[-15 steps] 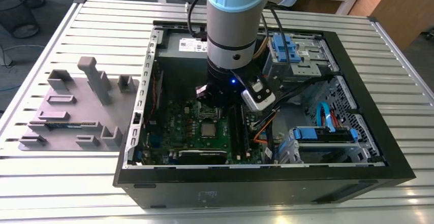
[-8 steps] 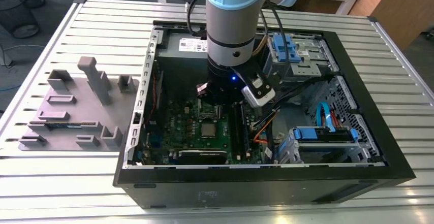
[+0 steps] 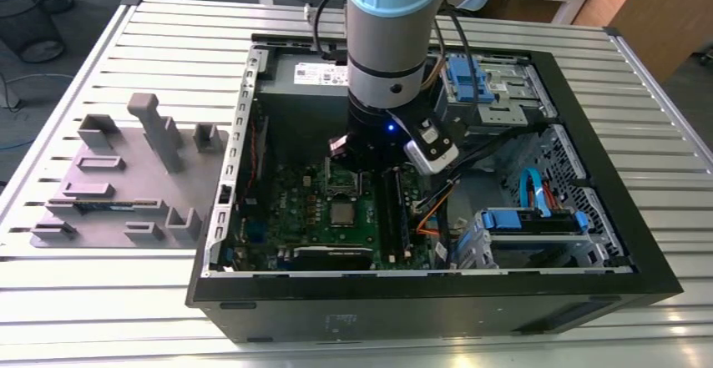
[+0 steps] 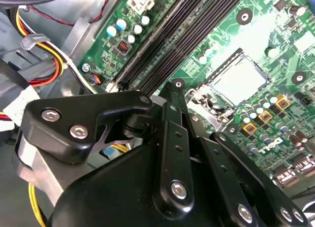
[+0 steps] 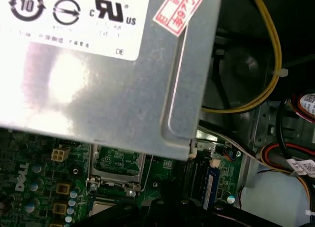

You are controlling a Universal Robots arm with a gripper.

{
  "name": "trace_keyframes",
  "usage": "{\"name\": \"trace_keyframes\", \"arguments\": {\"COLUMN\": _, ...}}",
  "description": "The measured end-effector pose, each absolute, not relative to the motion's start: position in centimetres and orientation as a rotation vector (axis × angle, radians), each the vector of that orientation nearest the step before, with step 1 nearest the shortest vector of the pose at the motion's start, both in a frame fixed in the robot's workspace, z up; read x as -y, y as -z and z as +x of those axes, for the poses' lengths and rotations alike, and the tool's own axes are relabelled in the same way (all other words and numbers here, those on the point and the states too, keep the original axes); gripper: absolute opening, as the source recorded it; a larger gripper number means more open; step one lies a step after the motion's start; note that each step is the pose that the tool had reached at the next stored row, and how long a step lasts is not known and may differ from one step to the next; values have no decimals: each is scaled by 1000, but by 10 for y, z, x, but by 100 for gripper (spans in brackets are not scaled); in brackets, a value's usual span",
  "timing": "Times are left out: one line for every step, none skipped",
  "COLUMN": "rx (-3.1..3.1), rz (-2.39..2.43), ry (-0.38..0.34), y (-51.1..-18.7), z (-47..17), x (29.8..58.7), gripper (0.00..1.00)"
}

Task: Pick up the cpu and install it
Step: 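Close the cpu cover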

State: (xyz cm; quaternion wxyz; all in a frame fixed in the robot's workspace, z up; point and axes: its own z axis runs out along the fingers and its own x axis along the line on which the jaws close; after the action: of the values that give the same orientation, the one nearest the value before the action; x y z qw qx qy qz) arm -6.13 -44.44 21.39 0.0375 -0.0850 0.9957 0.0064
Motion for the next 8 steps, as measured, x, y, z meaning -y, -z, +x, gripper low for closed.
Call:
{"name": "trace_keyframes", "arguments": {"rx": -3055, "rz": -261, "ry": -20, "y": -214, "z": -61, "x": 443, "gripper": 11}}
{"name": "trace_keyframes", "arguments": {"rx": -3055, "rz": -261, "ry": -20, "y": -214, "z": -61, "x": 442, "gripper": 11}}
{"name": "trace_keyframes", "arguments": {"rx": -3055, "rz": -261, "ry": -20, "y": -213, "z": -61, "x": 440, "gripper": 11}}
{"name": "trace_keyframes", "arguments": {"rx": -3055, "rz": -261, "ry": -20, "y": -213, "z": -61, "x": 439, "gripper": 11}}
{"name": "trace_keyframes", "arguments": {"rx": -3055, "rz": -261, "ry": -20, "y": -213, "z": -61, "x": 437, "gripper": 11}}
{"name": "trace_keyframes", "arguments": {"rx": -3055, "rz": -261, "ry": -20, "y": -213, "z": -61, "x": 436, "gripper": 11}}
{"name": "trace_keyframes", "arguments": {"rx": -3055, "rz": -261, "ry": -20, "y": -213, "z": -61, "x": 435, "gripper": 11}}
{"name": "trace_keyframes", "arguments": {"rx": -3055, "rz": -261, "ry": -20, "y": -212, "z": -61, "x": 435, "gripper": 11}}
